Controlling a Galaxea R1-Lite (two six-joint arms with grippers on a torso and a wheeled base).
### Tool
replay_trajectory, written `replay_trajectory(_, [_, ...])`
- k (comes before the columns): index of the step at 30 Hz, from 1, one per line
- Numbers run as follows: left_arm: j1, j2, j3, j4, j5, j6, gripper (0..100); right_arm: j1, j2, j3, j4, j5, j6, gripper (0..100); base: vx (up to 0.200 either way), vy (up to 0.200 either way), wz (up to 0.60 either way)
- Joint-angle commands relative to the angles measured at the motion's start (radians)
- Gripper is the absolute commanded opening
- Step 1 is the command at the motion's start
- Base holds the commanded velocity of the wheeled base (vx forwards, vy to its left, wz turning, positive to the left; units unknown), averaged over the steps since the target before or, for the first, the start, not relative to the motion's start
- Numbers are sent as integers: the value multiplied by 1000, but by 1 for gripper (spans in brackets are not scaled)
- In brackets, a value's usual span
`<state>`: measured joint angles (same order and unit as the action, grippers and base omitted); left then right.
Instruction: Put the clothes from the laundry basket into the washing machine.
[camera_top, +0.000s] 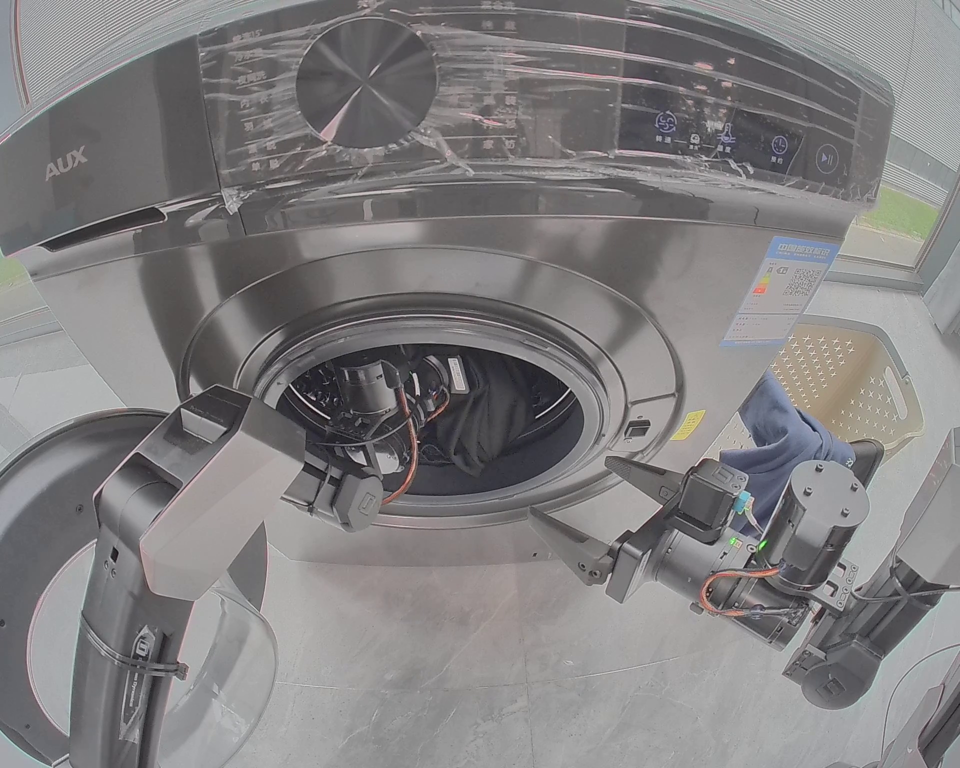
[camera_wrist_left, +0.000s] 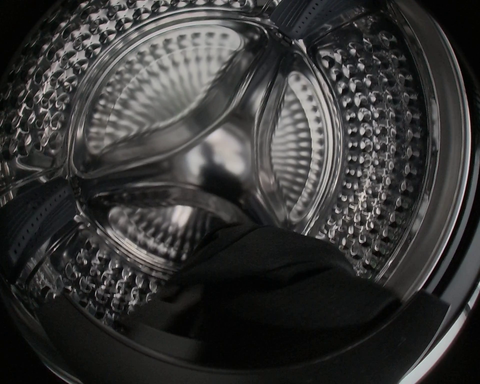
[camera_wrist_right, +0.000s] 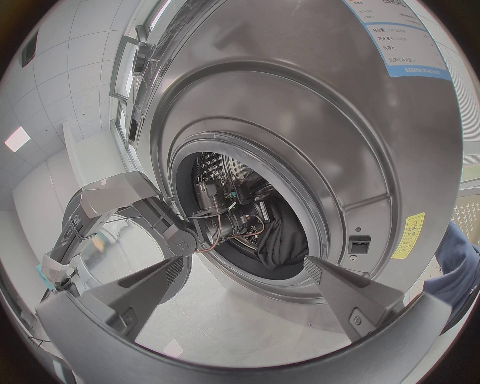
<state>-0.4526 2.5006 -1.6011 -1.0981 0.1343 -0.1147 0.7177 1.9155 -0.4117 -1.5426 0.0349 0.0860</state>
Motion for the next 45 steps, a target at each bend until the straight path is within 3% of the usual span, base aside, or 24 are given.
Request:
replay_trajectory(1, [-11,-40,93,49,-1,-2,100,0,0,-1,-1,-1,0,100,0,0,0])
replay_trajectory(6, [-34,-60,178,90,-30,-8,100,0,0,-4,-1,-1,0,100,0,0,0])
replay_trajectory(12, [-80,-43,176,138,-85,-8,100,8,0,-6,-1,-1,0,100,0,0,0])
replay_trajectory(19, [-84,-2,153,165,-94,-8,100,8,2,-6,-1,-1,0,100,0,0,0])
replay_trajectory(20, [-84,-2,153,165,-94,-8,0,8,2,-6,-1,-1,0,100,0,0,0])
replay_trajectory(26, [-57,44,27,161,-68,-26,0,8,16,-6,-1,0,0,100,0,0,0])
replay_trajectory(31, [-9,64,-92,168,19,-76,0,8,19,-6,-1,0,1,100,0,0,0])
replay_trajectory(35, [15,83,-163,168,59,-77,0,8,30,-9,-1,0,1,100,0,0,0])
replay_trajectory(43, [14,92,-175,167,85,-76,0,8,28,-7,-1,0,1,100,0,0,0])
replay_trajectory(44, [14,89,-163,168,88,-76,100,8,28,-7,-1,0,1,100,0,0,0])
replay_trajectory(45, [12,80,-137,167,88,-76,100,8,28,-7,-1,0,1,100,0,0,0])
